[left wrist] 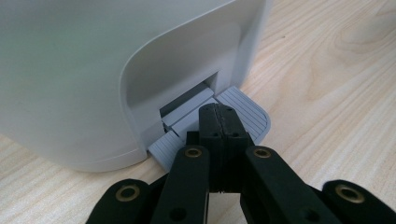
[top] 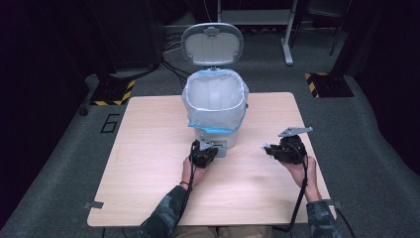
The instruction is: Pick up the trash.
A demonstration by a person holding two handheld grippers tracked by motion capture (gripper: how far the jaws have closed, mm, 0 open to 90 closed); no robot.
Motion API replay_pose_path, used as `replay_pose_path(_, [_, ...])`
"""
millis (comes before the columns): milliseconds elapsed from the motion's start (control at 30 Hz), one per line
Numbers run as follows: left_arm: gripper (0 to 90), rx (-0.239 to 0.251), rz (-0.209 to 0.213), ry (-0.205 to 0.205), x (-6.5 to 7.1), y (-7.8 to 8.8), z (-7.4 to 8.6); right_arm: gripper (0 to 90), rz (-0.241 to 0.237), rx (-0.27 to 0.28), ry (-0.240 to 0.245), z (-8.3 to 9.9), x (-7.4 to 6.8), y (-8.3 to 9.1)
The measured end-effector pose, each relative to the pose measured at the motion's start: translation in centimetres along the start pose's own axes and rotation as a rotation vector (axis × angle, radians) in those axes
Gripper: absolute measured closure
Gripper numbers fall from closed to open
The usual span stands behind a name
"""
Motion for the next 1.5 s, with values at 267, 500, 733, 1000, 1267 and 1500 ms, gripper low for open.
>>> replay_pose_path(267, [89.9,0.000,0.004,0.004,0.0,0.0,0.0,78.6,-0.020,0.010,0.011,-1.8,-0.4,0.2])
replay_pose_path(500, [89.9,0.000,0.004,0.007,-0.1,0.0,0.0,78.7,-0.035,0.025,0.013,-3.1,-0.6,0.5])
replay_pose_path(733, [90.0,0.000,0.006,0.009,-0.1,0.0,0.0,78.8,-0.050,0.038,0.003,-4.1,-0.6,0.7])
replay_pose_path(1000, [90.0,0.000,0.006,0.011,-0.1,0.0,0.0,78.9,-0.066,0.046,0.010,-5.2,-0.8,0.8])
replay_pose_path(1267, [89.9,-0.001,0.007,0.011,-0.2,0.0,0.0,79.0,-0.071,0.053,0.008,-6.0,-0.9,1.0])
replay_pose_path(1500, [89.9,-0.001,0.008,0.011,-0.2,0.0,0.0,79.1,-0.083,0.054,0.012,-6.8,-0.9,1.1])
Point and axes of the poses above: each handheld gripper's, and its own axes: y roughly backward along the jaws, z roughly out of its underside, x roughly to its right, the point moved 2 cm from there along -y, roughly forward along the jaws, and after that the axes turned 11 degrees about x, right-handed, at the moved point
